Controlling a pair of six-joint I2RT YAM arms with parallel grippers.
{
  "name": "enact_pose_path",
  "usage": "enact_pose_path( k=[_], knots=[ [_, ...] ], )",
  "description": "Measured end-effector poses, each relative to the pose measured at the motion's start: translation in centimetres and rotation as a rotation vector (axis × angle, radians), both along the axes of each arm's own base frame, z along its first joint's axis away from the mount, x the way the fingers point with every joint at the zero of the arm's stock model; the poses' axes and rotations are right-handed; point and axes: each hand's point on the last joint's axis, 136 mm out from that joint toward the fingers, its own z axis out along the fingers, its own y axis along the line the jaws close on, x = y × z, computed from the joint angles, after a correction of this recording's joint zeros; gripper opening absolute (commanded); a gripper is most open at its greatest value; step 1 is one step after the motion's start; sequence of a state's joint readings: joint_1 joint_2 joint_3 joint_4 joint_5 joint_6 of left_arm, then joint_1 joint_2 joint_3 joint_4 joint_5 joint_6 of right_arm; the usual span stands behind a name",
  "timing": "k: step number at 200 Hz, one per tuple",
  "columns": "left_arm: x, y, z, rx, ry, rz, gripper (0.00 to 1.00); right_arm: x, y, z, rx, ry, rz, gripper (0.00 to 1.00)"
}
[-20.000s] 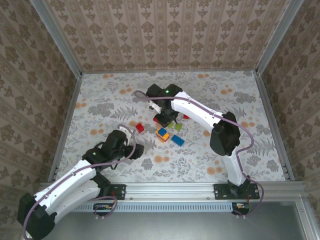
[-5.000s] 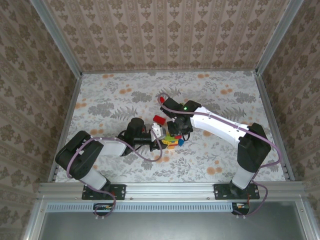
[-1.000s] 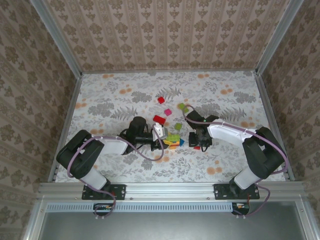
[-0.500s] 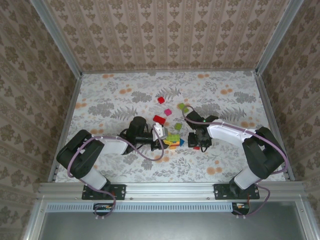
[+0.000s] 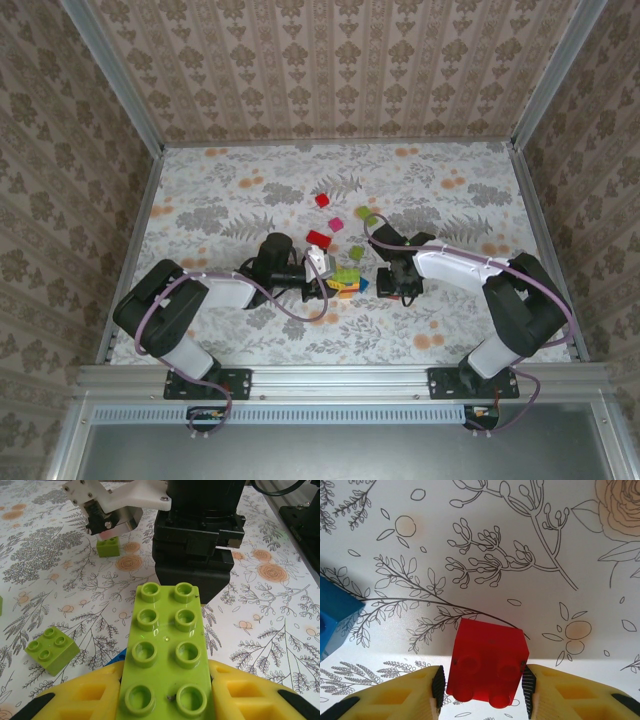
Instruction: Assemble a carrot with lego
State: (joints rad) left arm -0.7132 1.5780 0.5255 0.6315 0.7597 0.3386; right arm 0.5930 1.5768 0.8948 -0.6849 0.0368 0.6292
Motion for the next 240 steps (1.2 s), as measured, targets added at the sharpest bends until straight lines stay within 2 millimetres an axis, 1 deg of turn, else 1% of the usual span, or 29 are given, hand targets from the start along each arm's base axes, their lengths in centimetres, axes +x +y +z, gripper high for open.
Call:
enact_pose_path(
  k=[31,84,149,197,240],
  knots=[
    [0.0,0.0,-0.01,0.0,0.0,0.0,0.37,-0.03,0.02,-0.04,0.0,0.001,0.0,0.42],
    [-0.01,0.0,-0.01,0.0,0.0,0.0,0.37,-0.05,0.0,-0.08,-0.001,0.003,-0.003,0.39],
    [-0.01,0.0,-0.01,0.0,0.0,0.0,0.37,-0.09,0.04,-0.45,-0.004,0.013,-0.002,0.42],
    [-0.02,-0.04,-0.07,0.0,0.002,-0.004,0.37,-0.19,0.07,-0.64,-0.004,0.022,-0.001,0.36],
    [-0.01,-0.06,-0.04,0.0,-0.001,-0.005,0.37,-0.22,0.04,-0.47,-0.006,0.023,0.0,0.32]
  ],
)
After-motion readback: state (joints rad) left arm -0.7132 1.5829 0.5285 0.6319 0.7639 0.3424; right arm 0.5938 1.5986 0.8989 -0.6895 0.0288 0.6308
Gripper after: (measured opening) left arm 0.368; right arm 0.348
